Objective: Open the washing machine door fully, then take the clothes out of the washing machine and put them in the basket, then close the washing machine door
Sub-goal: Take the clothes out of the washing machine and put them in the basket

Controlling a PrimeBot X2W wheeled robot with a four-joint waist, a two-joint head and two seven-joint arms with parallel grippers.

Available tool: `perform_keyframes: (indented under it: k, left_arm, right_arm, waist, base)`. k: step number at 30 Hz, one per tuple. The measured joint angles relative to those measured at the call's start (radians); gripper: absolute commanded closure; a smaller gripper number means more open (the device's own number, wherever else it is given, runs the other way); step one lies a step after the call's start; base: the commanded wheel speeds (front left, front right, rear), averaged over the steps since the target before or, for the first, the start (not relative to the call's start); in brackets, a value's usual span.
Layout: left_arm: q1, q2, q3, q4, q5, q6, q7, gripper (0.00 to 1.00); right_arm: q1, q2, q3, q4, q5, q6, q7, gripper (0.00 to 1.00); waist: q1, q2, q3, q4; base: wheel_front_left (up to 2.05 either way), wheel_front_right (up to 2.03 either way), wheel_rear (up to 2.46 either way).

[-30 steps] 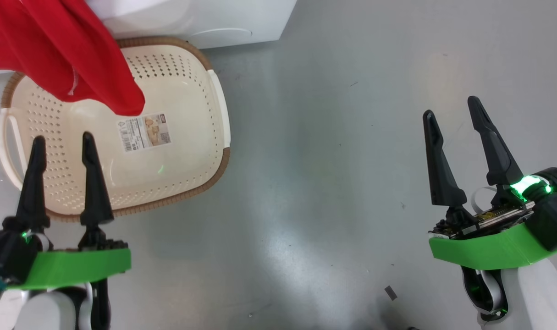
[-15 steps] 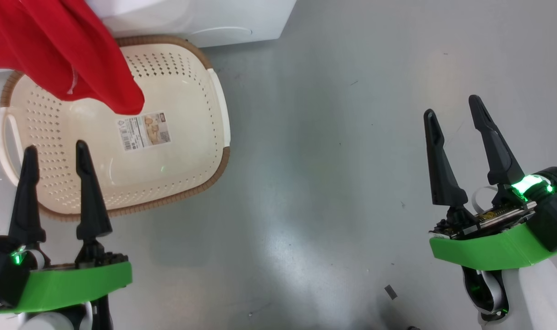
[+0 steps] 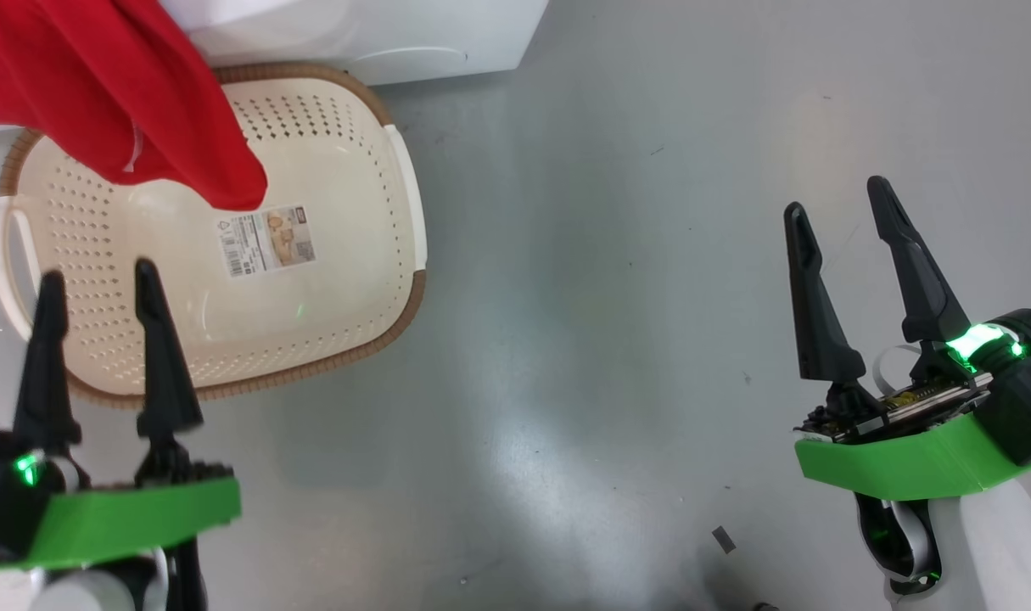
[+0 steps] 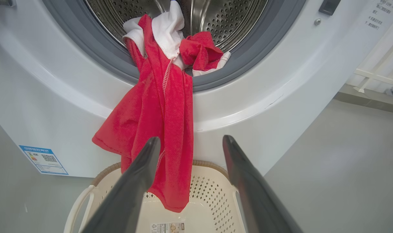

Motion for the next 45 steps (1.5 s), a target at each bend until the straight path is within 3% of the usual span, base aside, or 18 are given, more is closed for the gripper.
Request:
perform_keyframes:
  k: [17,45]
  left_arm:
    - [-0.285,0.052,0.019,0.214,-0.011,0.001,-0.003,0.0]
    - [-0.775,0.168,-0.032,0.772,0.044,-0.009,-0.029,0.0]
  right_arm:
    - [0.0,0.0,0.008,0.013,0.01,0.0,0.0,0.0]
    - [0.0,0.0,0.03,0.024,0.029,0.0,0.0,0.0]
  waist:
    - [0.0,0.0,-0.002,-0.031]
    - [0.0,0.0,0.007,-0.056]
  base:
    - [0.0,0.0,0.0]
    - [0.0,0.0,0.0]
